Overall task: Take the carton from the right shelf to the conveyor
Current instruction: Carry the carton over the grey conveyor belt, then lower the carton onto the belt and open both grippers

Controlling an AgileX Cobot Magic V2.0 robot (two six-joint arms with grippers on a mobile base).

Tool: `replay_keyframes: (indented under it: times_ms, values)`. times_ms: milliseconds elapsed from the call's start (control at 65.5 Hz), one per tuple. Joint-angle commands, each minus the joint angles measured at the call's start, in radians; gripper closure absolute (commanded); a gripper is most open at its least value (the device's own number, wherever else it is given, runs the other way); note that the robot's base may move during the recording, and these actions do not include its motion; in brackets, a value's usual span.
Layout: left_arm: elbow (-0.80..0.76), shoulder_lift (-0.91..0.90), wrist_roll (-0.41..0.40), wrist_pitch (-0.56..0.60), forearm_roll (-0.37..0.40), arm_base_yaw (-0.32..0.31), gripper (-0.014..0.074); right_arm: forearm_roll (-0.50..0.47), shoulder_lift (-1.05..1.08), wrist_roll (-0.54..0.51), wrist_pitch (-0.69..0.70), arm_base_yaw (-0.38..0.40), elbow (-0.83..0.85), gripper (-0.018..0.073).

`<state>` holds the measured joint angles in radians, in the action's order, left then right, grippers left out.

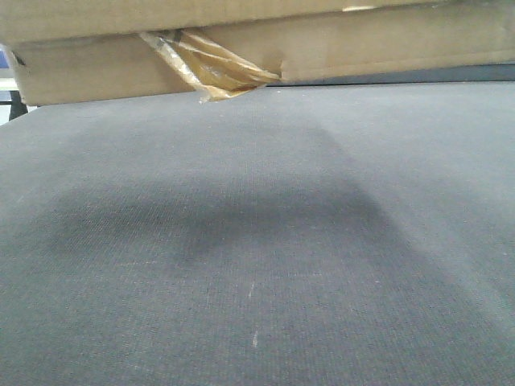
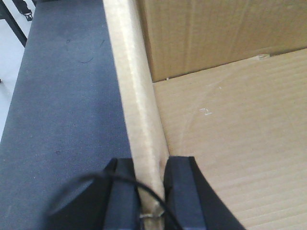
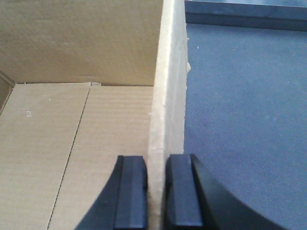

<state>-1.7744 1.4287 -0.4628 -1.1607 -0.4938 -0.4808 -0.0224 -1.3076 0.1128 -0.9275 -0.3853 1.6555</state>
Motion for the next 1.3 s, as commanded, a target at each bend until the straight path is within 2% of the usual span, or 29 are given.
replay_keyframes:
  times_ms: [0,718,1038,1145,1282]
  values:
    - [-0.003,-0.012,0.012,-0.022,-0.099,0.008,0.0617,0.040,0.020,-0.007,0.038,0.007,0.005,0.0624]
    - [-0.003,-0.012,0.012,-0.022,-0.097,0.008,0.0617,0.040,0.020,-0.007,0.041,0.007,0.005,0.0624]
    - [-0.003,0.067,0.018,-0.024,0.012,0.010,0.0617,0.022,-0.058,0.018,-0.126,0.007,0.003,0.0624]
    - [-0.002,0.139,0.018,-0.022,0.043,0.010,0.0617,0.017,-0.132,0.017,-0.140,0.007,-0.007,0.0624]
    - [-0.001,0.217,0.018,-0.018,0.047,0.011,0.0617,0.017,-0.211,0.017,-0.130,0.007,-0.007,0.0624]
